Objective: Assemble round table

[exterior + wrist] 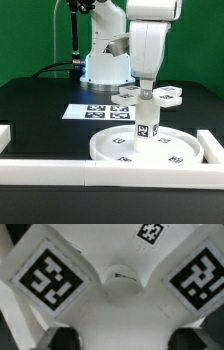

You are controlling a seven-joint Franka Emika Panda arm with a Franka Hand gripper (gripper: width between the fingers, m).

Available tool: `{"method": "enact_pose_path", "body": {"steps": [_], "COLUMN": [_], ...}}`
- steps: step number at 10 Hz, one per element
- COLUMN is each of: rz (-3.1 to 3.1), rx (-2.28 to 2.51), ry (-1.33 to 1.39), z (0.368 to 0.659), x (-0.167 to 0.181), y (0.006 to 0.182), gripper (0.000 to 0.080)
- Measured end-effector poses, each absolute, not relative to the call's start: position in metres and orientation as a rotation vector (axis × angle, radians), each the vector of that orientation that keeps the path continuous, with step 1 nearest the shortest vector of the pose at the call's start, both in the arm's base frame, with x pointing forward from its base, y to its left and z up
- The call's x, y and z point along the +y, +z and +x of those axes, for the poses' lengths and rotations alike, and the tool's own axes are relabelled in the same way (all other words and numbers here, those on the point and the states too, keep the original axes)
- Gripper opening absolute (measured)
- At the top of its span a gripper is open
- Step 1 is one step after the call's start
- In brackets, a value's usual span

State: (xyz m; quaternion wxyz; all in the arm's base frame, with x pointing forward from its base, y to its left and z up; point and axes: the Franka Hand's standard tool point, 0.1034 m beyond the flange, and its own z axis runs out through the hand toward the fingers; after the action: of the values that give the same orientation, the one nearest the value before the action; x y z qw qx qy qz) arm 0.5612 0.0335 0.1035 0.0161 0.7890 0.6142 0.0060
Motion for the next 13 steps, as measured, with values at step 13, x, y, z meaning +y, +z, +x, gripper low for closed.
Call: {"method": "enact_pose_path", "body": {"steps": [13], "rz": [3.084], "rx": [0.643], "ry": [0.012], "z": [0.5591], "x": [0.0373], "y": [0.1034], "gripper": [0.0439]}}
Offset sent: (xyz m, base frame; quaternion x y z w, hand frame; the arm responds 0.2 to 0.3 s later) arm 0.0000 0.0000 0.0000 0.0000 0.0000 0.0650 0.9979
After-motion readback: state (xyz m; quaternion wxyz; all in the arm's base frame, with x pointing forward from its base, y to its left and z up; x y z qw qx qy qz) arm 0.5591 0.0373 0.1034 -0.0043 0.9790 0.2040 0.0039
